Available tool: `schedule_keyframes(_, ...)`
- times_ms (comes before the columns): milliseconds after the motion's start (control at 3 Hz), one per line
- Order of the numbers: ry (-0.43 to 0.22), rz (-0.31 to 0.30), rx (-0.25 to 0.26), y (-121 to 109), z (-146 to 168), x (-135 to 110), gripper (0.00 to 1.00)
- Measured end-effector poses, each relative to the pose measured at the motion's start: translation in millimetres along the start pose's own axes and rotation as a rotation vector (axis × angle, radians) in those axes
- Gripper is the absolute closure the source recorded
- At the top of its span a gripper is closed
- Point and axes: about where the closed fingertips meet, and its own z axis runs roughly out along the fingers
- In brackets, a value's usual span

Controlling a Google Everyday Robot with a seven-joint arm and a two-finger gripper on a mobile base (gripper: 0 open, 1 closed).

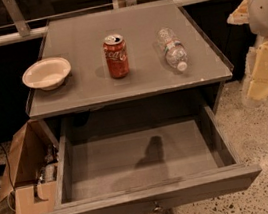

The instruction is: Place coke can into top drawer

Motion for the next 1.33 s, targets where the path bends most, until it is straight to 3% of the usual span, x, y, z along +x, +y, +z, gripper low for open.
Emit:
schedule_keyframes(667, -0.022, 0.005, -0.002, -1, -2, -2, 0.00)
schedule_keyframes(1000, -0.130, 0.085, -0.055, -14, 6, -8, 0.00)
schedule_keyframes(1333, -0.231, 0.136, -0.113, -26, 20, -30, 0.00)
